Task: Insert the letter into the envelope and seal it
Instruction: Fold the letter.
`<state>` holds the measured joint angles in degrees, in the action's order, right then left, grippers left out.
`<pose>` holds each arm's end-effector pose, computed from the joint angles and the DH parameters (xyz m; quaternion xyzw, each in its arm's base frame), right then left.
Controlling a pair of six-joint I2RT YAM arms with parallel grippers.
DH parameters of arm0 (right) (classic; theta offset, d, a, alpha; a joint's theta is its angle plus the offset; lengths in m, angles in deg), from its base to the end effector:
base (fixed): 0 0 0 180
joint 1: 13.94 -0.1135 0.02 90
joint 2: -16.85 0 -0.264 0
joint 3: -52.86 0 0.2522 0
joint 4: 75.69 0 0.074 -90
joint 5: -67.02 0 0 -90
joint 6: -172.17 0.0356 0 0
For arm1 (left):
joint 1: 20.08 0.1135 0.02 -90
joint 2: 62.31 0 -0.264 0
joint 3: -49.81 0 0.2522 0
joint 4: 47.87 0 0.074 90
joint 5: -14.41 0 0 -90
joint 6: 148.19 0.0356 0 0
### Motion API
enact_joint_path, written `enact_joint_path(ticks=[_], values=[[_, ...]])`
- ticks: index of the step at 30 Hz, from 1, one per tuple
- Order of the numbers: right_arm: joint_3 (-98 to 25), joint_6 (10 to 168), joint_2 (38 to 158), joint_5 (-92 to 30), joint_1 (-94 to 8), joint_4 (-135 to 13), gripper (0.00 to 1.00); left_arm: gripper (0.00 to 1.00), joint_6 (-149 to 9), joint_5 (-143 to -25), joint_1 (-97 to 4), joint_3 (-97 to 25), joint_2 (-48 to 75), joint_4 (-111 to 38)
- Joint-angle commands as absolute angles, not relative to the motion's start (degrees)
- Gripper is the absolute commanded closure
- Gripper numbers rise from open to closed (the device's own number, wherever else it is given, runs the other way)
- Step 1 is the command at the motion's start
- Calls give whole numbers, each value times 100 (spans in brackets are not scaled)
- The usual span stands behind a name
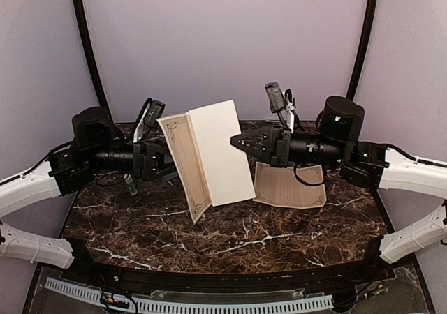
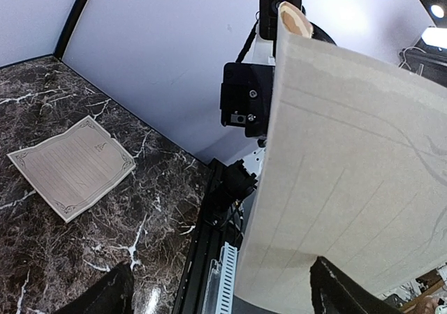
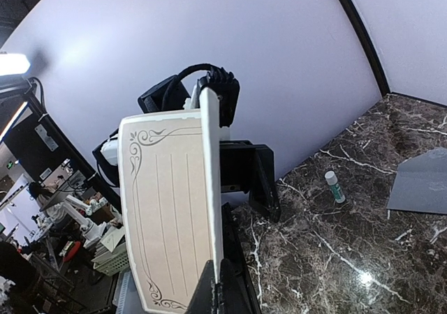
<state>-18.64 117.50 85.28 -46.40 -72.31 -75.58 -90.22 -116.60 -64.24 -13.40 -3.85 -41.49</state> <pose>0.1355 0.2469 0.3780 -0.2789 0.6313 0.6136 0.3836 0.1516 -0.1798 0.3565 0.3137 0.6421 -0.6005 0.3588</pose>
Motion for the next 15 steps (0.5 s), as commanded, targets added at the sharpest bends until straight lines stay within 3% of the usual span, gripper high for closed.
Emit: enact_joint_path(ticks=[1, 15], values=[[-1983, 11868, 8556, -4777, -7230, -7893, 100, 16, -9001, -11823, -6448, -1458, -401, -4533], [-2102, 11816, 8719, -4976, -7349, -7841, 100, 28, -9099, -11817, -6549, -1561, -99, -4974]])
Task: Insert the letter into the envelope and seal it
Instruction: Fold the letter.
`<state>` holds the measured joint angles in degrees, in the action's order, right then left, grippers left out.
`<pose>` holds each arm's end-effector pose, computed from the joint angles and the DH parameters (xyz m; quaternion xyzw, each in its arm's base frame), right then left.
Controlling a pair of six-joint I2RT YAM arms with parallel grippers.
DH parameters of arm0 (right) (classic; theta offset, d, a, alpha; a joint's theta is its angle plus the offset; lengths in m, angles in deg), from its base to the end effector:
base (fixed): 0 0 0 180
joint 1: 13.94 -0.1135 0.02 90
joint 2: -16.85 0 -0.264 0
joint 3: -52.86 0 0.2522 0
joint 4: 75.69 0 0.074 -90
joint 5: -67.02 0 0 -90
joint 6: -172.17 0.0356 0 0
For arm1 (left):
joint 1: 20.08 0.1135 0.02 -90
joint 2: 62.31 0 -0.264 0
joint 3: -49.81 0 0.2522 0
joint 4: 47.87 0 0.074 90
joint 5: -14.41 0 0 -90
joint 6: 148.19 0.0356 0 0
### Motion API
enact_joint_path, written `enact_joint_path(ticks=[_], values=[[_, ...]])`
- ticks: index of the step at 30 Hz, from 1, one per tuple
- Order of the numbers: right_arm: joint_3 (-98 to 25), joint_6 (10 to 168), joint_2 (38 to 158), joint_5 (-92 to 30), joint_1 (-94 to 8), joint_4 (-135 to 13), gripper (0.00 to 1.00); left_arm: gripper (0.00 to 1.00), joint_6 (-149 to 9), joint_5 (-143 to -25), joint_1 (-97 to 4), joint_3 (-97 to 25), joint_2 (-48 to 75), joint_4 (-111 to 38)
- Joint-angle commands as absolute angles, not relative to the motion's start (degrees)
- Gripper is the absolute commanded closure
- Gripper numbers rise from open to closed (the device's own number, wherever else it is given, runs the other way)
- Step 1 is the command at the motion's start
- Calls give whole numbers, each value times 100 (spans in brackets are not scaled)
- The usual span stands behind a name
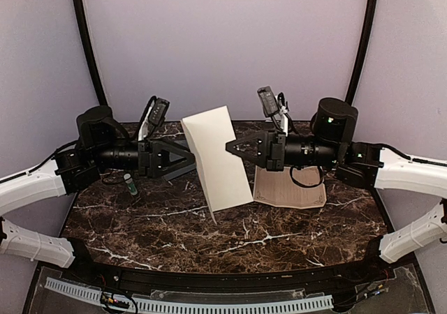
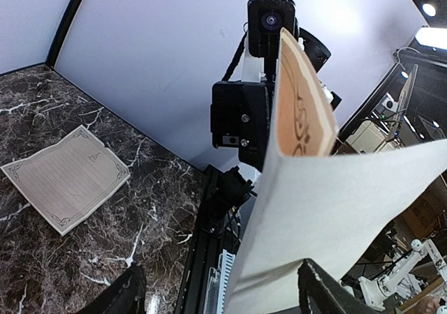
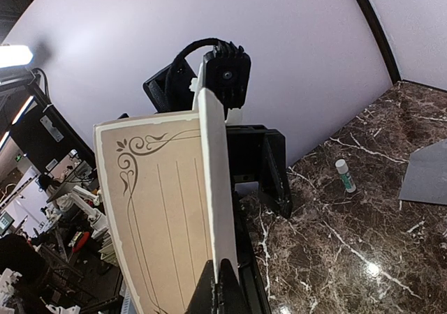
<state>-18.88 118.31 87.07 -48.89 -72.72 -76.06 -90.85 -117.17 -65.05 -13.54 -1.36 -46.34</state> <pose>0.1364 0.2550 0.3721 -0.2910 0.6328 0.6214 0.3587 0.1562 -0.1894 0.3564 0.3218 0.6251 -0.6116 0.3629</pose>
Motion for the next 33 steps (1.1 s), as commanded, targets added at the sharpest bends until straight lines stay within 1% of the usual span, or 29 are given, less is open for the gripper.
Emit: enact_joint_path(ticks=[1, 6, 8, 11, 18, 26, 30, 32, 33], values=[[-2093, 11813, 8710, -4973, -7356, -7852, 100, 30, -9117, -11819, -6556, -1553, -84, -5024], [-2035, 11870, 8670, -4997, -7364, -7963, 100, 39, -9162, -11811, -6576, -1531, -57, -5120], [-2012, 11892, 8669, -5037, -7374, -8038, 100, 44, -9204, -11824, -6589, -1510, -57, -5216], [-1997, 11891, 8689, -5041, -7388, -8063, 100, 47, -9319, -11850, -6609, -1471, -58, -5397], [-1954, 11894, 8657, -5009, -7387, -8113, 100, 58, -9425, -11893, -6622, -1475, -25, -5708], [-1893, 11919, 8615, -4971, -7386, -8118, 100, 66, -9619, -12080, -6652, -1467, 77, -5967], [-1874, 11905, 8612, -4937, -7387, -8093, 100, 75, -9627, -12091, -6674, -1463, 100, -5999], [-1869, 11891, 8594, -4895, -7388, -8054, 100, 81, -9651, -12083, -6673, -1440, 86, -6042], [-1859, 11891, 8582, -4869, -7382, -8037, 100, 85, -9664, -12079, -6675, -1431, 81, -6064]])
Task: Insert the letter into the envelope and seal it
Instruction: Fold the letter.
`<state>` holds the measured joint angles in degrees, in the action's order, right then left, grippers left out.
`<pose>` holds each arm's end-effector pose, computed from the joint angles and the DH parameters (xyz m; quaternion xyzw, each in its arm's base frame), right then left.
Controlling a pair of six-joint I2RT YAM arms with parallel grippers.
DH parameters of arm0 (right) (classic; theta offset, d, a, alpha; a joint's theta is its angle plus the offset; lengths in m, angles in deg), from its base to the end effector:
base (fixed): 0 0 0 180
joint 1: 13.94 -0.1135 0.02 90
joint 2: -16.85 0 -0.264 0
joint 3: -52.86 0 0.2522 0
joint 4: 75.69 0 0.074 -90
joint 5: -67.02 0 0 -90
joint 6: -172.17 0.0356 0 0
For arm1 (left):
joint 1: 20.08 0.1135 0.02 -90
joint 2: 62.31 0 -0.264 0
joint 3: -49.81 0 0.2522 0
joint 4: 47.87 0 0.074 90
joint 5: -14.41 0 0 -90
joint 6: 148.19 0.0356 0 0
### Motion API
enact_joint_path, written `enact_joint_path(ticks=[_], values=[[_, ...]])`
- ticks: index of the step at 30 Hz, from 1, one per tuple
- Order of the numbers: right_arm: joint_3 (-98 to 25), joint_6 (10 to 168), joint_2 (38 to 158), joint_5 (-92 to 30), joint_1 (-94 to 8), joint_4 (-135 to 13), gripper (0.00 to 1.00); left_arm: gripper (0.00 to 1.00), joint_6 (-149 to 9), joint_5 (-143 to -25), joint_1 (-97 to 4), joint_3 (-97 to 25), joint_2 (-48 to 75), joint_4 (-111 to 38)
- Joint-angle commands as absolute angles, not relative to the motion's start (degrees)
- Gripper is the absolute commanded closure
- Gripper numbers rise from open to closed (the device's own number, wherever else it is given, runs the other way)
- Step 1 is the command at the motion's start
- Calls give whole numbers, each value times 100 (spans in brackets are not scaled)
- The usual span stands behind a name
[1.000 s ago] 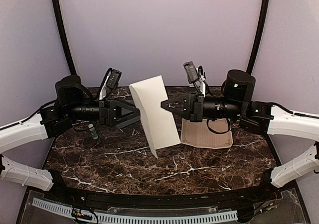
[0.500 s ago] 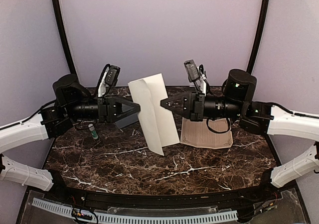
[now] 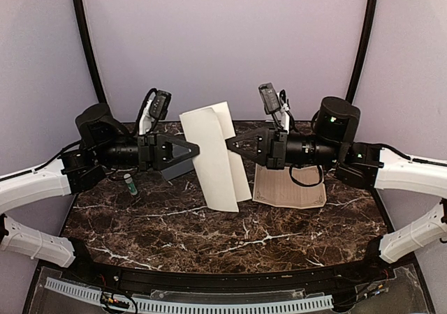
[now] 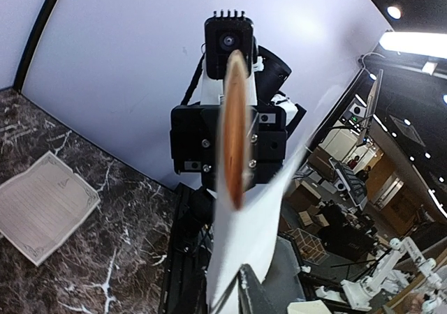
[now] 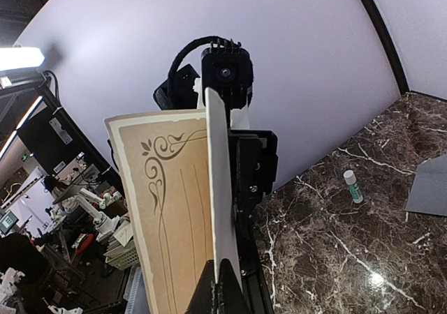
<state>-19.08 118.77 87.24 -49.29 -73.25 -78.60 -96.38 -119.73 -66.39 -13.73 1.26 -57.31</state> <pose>0.1340 0.2567 0.3772 -0.2940 0.6154 0.6343 0.3640 0.1568 -0.2000 0.3661 0.3283 0.5775 -0.6551 0.3598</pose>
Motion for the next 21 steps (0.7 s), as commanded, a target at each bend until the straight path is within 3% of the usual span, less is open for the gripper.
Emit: enact_joint_path(ticks=[1, 6, 17, 21], values=[[-1831, 11896, 8568, -4853, -7386, -8050, 100, 90, -9662, -12077, -6675, -1418, 76, -6069], [-1604, 12018, 8384, -4821, -7340, -8273, 98, 100, -9716, -12028, -6675, -1317, 3, -6118], [-1274, 12161, 8130, -4941, -7230, -8554, 47, 100, -9770, -12126, -6675, -1221, -84, -6183], [-1430, 11985, 8304, -4892, -7228, -8205, 37, 100, -9765, -12189, -6675, -1225, -62, -6164]])
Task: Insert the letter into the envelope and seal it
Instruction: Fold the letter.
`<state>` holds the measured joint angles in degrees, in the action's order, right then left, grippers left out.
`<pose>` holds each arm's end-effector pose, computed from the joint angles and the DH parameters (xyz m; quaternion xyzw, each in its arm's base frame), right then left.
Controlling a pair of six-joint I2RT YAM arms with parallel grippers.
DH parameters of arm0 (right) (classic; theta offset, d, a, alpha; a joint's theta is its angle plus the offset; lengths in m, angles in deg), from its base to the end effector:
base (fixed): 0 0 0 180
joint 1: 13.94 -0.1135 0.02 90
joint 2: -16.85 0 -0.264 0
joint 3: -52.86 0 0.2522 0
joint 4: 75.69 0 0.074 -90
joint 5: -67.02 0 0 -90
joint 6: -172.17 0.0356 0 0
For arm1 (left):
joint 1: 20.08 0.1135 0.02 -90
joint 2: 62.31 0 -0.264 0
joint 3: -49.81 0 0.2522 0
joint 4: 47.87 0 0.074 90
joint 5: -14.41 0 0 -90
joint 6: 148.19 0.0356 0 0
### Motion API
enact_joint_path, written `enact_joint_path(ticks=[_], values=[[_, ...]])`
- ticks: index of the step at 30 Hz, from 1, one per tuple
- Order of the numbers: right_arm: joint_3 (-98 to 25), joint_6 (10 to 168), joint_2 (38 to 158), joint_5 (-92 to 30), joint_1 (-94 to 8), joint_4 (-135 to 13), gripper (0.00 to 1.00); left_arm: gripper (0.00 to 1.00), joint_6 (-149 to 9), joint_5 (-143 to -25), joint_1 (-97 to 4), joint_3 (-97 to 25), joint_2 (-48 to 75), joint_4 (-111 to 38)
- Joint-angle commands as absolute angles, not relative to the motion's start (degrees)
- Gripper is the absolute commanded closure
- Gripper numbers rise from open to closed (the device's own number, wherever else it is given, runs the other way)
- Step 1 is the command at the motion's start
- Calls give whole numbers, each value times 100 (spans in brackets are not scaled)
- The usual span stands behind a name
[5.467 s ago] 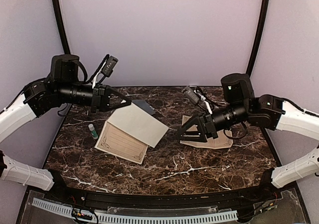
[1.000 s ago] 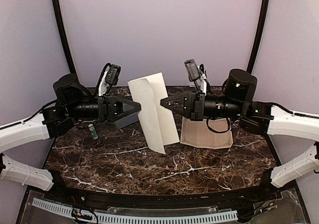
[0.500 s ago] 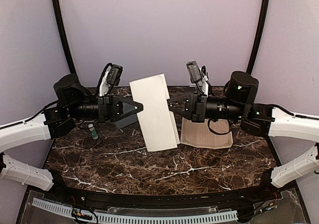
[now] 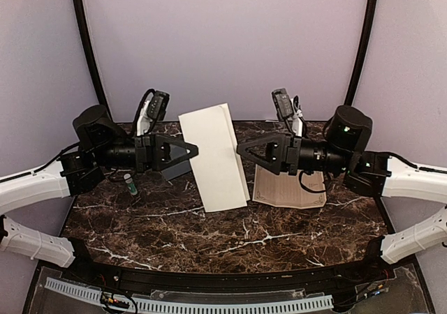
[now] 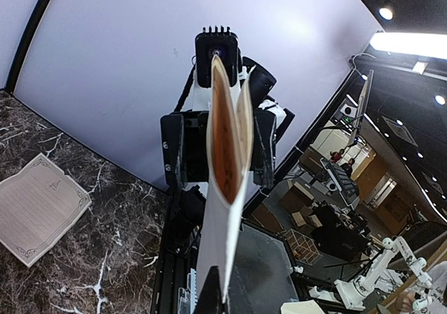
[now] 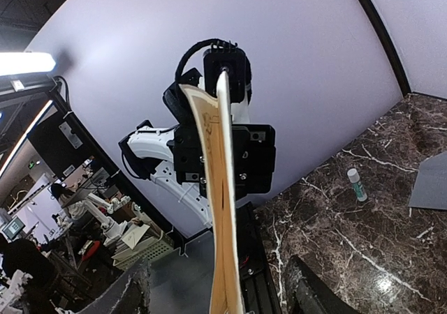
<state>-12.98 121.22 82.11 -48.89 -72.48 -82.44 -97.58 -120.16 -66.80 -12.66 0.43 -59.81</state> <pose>0.1260 0.2357 0.3693 -0.2748 0.6059 0.6481 0.3706 0.1522 -0.1981 0.3671 0.3308 0.5644 -0.6648 0.3607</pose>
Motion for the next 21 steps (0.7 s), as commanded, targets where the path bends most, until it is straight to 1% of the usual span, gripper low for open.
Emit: enact_joint_path(ticks=[1, 6, 9, 13, 16, 17, 18, 19, 21], values=[[-1476, 11960, 8360, -4886, -7230, -8121, 37, 100, -9774, -12232, -6675, -1227, -53, -6163], [-1791, 11850, 8696, -5161, -7253, -7991, 37, 100, -9756, -12300, -6675, -1276, 27, -6063], [-2063, 11677, 8924, -5206, -7359, -7835, 45, 100, -9742, -12331, -6675, -1282, 64, -6003], [-2223, 11658, 9068, -5260, -7396, -7920, 68, 100, -9695, -12342, -6675, -1294, 94, -5915], [-2261, 11647, 9121, -5214, -7391, -7950, 94, 100, -9677, -12338, -6674, -1306, 110, -5816], [-2260, 11649, 9132, -5187, -7396, -7956, 100, 100, -9675, -12343, -6675, -1312, 112, -5800], [-2256, 11661, 9138, -5161, -7397, -7995, 100, 98, -9676, -12354, -6675, -1315, 114, -5780], [-2230, 11683, 9138, -5135, -7389, -8049, 100, 85, -9686, -12350, -6675, -1308, 114, -5773], [-2145, 11753, 9122, -5088, -7391, -8211, 100, 73, -9702, -12353, -6675, -1292, 108, -5781]])
